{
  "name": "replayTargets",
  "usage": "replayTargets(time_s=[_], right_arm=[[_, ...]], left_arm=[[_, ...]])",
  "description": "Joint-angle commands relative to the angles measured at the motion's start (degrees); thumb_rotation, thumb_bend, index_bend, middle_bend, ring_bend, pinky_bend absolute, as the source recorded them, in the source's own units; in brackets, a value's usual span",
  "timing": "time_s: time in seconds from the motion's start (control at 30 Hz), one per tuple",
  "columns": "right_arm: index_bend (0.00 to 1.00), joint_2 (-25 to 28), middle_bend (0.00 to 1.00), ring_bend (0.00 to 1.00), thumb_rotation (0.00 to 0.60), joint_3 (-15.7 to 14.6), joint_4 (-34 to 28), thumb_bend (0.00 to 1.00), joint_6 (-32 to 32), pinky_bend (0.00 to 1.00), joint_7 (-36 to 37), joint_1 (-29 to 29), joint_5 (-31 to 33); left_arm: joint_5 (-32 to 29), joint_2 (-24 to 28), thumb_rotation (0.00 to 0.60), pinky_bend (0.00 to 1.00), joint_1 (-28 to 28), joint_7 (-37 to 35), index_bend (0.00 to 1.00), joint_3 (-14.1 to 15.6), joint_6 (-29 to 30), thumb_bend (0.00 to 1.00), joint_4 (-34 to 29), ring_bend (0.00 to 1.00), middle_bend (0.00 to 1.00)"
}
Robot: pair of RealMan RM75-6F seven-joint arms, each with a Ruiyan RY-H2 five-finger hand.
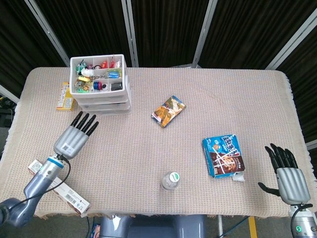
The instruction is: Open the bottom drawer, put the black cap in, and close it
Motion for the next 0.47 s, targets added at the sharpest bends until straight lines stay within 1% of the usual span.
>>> replayTargets(time_s=[0.03,0.13,0.23,0.3,0.47], right_arm=[[0.04,0.0,0.0,0.0,0.6,0.0,0.0,0.0,0.1,0.0,-0.2,0.0,-0.1],[0.04,-0.1,0.0,0.0,0.6,0.1,0.0,0.0,0.2,0.0,-0.3,0.0,-0.1],[0.04,-0.2,0.0,0.0,0.6,0.1,-0.1,0.0,0.2,0.0,-0.5,0.0,-0.1],[0.04,-0.3,0.0,0.0,0.6,0.1,-0.1,0.0,0.2,0.0,-0.6,0.0,-0.2],[0.04,-0.5,0.0,0.0,0.6,0.1,-0.3,0.0,0.4,0.0,-0.8,0.0,-0.3]], left_arm=[[1.0,3.5,0.6,0.01,8.0,-8.7,0.01,0.6,10.2,0.23,-8.7,0.0,0.0],[2.2,4.8,0.6,0.0,11.5,-13.7,0.0,1.6,14.5,0.16,-11.8,0.0,0.0],[4.0,5.9,0.6,0.0,14.4,-17.7,0.0,2.9,17.7,0.14,-13.4,0.0,0.0],[5.2,6.7,0.6,0.0,16.2,-18.9,0.0,4.1,19.7,0.14,-13.9,0.0,0.0],[9.5,6.8,0.6,0.0,21.8,-22.7,0.0,7.2,25.8,0.13,-10.7,0.0,0.0]])
